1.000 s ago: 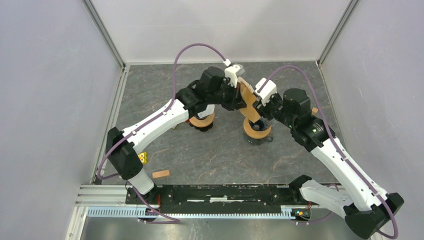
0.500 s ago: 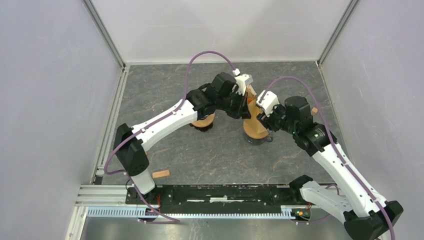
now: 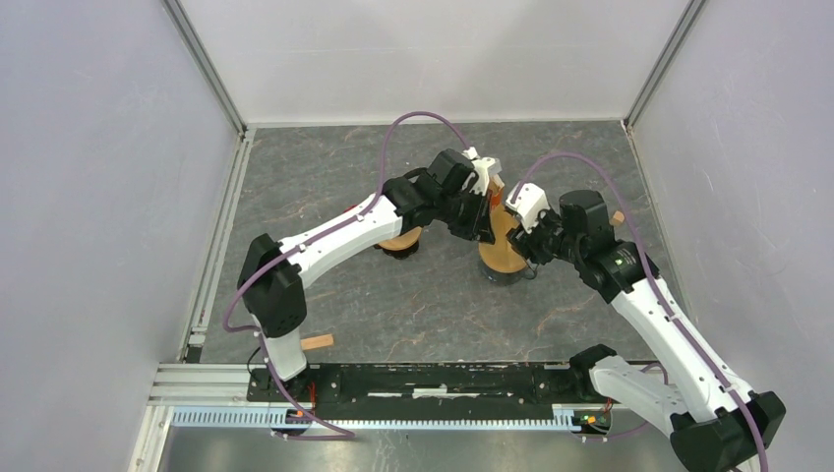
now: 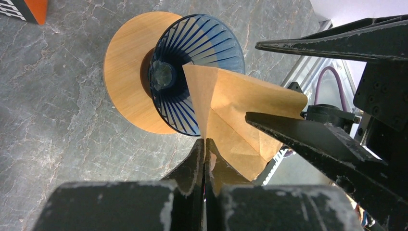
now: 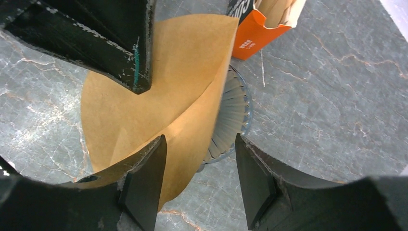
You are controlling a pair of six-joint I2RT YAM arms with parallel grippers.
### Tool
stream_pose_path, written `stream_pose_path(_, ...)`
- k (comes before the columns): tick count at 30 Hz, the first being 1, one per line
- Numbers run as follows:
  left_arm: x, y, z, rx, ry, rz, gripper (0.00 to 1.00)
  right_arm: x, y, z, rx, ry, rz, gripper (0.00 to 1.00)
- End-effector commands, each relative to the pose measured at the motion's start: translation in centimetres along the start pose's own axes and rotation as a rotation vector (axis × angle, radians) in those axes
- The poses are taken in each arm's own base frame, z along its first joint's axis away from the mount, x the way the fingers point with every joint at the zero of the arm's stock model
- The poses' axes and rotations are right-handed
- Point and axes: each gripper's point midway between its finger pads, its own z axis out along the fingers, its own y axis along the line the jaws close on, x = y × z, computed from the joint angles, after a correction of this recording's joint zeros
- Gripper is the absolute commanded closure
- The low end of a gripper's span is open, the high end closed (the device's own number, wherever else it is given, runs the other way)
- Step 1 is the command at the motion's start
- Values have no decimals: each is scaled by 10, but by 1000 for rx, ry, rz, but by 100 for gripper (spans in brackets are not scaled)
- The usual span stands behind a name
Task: Place the coffee filter in the dripper
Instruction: Place the coffee filter in the coffee dripper.
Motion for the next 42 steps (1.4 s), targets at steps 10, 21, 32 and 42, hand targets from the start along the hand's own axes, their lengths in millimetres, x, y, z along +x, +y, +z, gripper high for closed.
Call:
stream_pose_path(10,-8,-8,7,-3,9,-34,98,-21,-9,-9,-5,-13,-49,34)
stream_pose_path(21,-12,-7,15,-39,12,0,98,-31,-11,-20,-34,-3,-125,29)
stream_pose_path(32,-14,-5,16,-57,10,18,98,-58,7,-54,-182,-83,-387,28)
stream_pose_path(42,-18,-9,14,-49,2,22,98,-49,29,-68,-327,-92,-571,29)
